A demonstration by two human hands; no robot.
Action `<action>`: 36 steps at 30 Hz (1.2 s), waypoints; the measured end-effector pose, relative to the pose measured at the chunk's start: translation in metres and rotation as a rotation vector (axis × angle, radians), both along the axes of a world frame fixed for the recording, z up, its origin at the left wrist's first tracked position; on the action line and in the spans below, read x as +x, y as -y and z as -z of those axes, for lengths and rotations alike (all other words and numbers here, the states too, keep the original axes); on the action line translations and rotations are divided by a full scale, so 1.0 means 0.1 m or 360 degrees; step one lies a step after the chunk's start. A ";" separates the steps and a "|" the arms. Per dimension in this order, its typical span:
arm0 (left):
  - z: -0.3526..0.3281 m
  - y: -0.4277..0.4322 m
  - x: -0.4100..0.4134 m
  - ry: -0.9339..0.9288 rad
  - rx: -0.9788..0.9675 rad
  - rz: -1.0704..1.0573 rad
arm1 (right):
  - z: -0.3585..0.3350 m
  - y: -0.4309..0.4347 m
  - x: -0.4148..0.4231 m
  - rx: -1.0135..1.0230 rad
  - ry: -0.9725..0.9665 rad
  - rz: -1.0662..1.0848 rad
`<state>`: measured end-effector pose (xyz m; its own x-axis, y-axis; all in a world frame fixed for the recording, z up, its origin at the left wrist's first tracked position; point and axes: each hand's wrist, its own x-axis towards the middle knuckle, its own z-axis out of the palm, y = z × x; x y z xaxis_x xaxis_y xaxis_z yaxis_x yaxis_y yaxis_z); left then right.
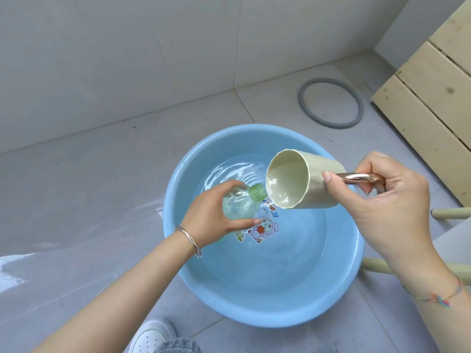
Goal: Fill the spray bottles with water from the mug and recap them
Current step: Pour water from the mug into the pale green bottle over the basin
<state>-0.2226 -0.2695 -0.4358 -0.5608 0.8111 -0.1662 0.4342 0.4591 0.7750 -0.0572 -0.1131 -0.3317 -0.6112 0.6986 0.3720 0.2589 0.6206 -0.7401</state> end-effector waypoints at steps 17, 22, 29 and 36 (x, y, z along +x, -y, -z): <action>0.05 -0.02 0.02 0.0054 -0.0053 0.0008 | -0.03 -0.01 -0.02 0.0276 0.0036 -0.0030; 0.04 -0.03 0.04 0.0059 -0.0053 0.0001 | -0.07 0.01 -0.04 0.0352 0.0052 -0.0036; 0.02 -0.04 0.06 0.0095 -0.0058 -0.0014 | -0.09 0.02 -0.07 0.0479 0.0061 -0.0086; 0.02 -0.04 0.08 0.0123 -0.0028 -0.0037 | -0.10 0.03 -0.09 0.0613 0.0047 -0.0134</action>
